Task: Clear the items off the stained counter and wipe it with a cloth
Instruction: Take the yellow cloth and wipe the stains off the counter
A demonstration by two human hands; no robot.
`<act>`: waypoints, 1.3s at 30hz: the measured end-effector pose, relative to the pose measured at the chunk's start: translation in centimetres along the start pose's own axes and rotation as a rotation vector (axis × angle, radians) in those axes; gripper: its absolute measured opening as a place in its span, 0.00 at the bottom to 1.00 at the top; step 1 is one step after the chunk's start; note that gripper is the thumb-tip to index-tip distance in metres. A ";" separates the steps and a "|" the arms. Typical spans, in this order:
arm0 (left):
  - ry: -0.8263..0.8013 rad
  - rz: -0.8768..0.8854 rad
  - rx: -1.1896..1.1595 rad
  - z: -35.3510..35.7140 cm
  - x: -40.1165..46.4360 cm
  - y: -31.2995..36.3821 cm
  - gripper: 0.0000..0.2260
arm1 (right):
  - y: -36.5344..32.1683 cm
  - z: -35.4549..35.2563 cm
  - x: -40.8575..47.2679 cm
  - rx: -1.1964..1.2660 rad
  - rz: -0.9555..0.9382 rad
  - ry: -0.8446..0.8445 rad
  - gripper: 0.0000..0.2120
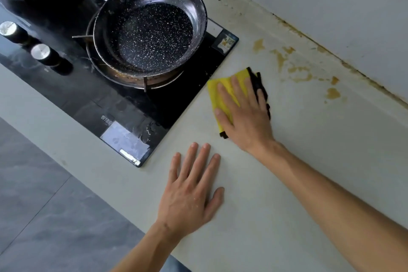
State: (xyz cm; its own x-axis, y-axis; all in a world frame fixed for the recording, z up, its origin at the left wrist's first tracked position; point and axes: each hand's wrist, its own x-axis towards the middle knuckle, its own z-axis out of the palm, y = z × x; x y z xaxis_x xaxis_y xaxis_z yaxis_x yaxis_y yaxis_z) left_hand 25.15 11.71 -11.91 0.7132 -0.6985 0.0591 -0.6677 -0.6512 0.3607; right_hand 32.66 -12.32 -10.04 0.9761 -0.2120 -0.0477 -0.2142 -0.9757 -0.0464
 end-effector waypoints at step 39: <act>-0.045 -0.022 0.086 -0.6 0.3 0.7 0.33 | 16.0 -1.7 -3.0 0.091 0.701 0.020 0.32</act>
State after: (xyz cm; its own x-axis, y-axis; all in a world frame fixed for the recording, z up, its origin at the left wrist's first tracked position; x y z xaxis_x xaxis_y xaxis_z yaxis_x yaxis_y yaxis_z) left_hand 25.04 11.21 -11.13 0.7186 -0.6953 0.0100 -0.6696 -0.6880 0.2798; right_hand 26.38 -27.45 -8.92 0.6077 -0.7903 -0.0788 -0.7937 -0.6010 -0.0942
